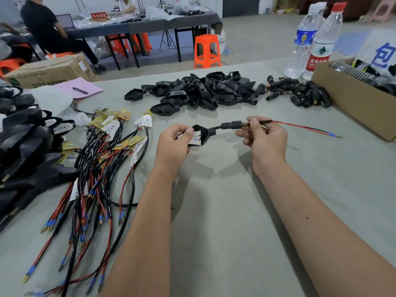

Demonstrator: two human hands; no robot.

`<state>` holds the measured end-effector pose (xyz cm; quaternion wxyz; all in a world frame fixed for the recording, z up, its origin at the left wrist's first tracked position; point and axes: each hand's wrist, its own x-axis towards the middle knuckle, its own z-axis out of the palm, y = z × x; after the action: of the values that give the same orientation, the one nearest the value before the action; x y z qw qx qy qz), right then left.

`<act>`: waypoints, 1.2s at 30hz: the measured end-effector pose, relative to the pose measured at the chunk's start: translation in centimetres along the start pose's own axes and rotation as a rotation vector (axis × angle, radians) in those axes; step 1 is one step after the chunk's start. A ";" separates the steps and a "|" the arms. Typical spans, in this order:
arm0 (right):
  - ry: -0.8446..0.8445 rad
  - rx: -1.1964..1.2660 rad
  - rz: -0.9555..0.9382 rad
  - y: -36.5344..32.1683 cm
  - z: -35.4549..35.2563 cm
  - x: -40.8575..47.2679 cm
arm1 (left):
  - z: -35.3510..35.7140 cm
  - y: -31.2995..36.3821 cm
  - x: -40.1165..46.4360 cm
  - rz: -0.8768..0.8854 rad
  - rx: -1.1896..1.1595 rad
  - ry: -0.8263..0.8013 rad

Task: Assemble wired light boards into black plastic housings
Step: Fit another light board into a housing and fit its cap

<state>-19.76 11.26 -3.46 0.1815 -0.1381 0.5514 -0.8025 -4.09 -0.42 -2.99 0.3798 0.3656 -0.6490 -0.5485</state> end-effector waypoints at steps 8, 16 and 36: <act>-0.003 -0.107 -0.021 0.3 0.0 0.3 | 0.0 0.0 -0.6 0.188 0.356 0.041; -0.078 -0.214 -0.032 0.4 0.0 0.1 | 0.6 -0.5 -0.5 0.357 0.569 0.011; -0.087 -0.167 -0.022 -0.1 0.1 -0.3 | 1.3 -0.3 -0.9 0.401 0.631 -0.064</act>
<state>-19.42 11.37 -3.36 0.1844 -0.1935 0.6063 -0.7490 -4.87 0.88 -3.55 0.3278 0.3129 -0.8564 -0.2474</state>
